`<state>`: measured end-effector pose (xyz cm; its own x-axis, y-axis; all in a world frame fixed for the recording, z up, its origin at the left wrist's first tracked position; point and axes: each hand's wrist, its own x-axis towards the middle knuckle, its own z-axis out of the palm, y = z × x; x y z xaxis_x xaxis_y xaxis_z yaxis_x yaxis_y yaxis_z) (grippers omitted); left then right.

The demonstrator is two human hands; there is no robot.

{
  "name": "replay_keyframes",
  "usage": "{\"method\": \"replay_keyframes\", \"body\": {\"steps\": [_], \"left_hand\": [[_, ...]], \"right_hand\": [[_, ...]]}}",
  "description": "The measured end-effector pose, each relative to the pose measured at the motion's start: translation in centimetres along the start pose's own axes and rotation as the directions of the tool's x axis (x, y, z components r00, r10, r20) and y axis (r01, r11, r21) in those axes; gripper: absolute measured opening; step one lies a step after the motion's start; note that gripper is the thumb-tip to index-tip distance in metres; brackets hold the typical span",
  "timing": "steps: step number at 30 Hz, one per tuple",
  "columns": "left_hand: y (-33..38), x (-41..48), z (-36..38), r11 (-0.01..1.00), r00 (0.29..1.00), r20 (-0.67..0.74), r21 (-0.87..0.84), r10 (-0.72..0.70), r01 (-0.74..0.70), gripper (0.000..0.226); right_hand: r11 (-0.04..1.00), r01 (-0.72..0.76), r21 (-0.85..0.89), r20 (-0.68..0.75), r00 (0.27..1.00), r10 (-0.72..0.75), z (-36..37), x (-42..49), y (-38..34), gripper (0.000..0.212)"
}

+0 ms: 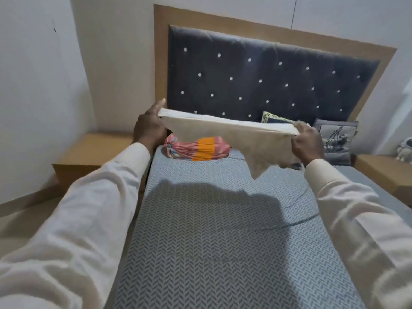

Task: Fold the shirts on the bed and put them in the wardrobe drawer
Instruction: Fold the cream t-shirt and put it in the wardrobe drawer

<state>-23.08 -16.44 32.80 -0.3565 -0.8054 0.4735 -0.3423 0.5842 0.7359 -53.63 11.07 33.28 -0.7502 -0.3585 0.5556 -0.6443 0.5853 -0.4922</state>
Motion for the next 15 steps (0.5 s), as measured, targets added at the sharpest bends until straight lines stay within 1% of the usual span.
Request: {"method": "replay_keyframes", "body": {"steps": [1, 2, 4, 6, 7, 9, 12, 13, 15], "left_hand": [[-1.0, -1.3, 0.3, 0.988, 0.999, 0.013, 0.149, 0.031, -0.033, 0.050], [-1.9, -2.4, 0.7, 0.966, 0.998, 0.054, 0.255, 0.034, -0.047, 0.047], [-4.9, -5.3, 1.9, 0.901, 0.976, 0.210, 0.431, -0.049, -0.047, 0.042], [-8.3, -8.5, 3.1, 0.807, 0.913, 0.380, 0.580, -0.150, -0.109, 0.036], [-10.1, -10.0, 3.9, 0.763, 0.877, 0.437, 0.631, -0.201, -0.140, 0.034], [-12.5, -13.4, 5.2, 0.691, 0.824, 0.501, 0.694, -0.264, -0.201, 0.033], [-14.3, -18.8, 6.5, 0.623, 0.781, 0.577, 0.709, -0.240, -0.332, 0.032], [-15.3, -20.4, 6.7, 0.615, 0.764, 0.607, 0.694, -0.219, -0.375, 0.034], [-17.1, -23.3, 6.8, 0.651, 0.715, 0.666, 0.642, -0.213, -0.404, 0.039]], "right_hand": [[0.995, 0.030, -0.092, 0.011, 1.000, -0.030, 0.4, -1.1, 0.9, 0.048], [0.981, 0.058, -0.187, 0.035, 0.998, -0.052, 0.8, -2.2, 1.7, 0.041], [0.937, 0.100, -0.334, 0.172, 0.984, -0.044, 2.3, -4.8, 3.9, 0.029], [0.928, 0.125, -0.352, 0.321, 0.947, -0.006, 4.3, -7.6, 6.4, 0.027], [0.932, 0.127, -0.339, 0.379, 0.925, 0.012, 5.3, -9.0, 7.7, 0.028], [0.937, 0.120, -0.327, 0.468, 0.883, 0.050, 7.0, -11.9, 10.2, 0.028], [0.922, 0.151, -0.358, 0.569, 0.818, 0.086, 8.7, -16.7, 13.2, 0.022], [0.913, 0.171, -0.370, 0.591, 0.802, 0.090, 9.1, -18.3, 14.1, 0.020], [0.898, 0.198, -0.394, 0.619, 0.779, 0.100, 9.6, -21.4, 15.8, 0.021]]}}
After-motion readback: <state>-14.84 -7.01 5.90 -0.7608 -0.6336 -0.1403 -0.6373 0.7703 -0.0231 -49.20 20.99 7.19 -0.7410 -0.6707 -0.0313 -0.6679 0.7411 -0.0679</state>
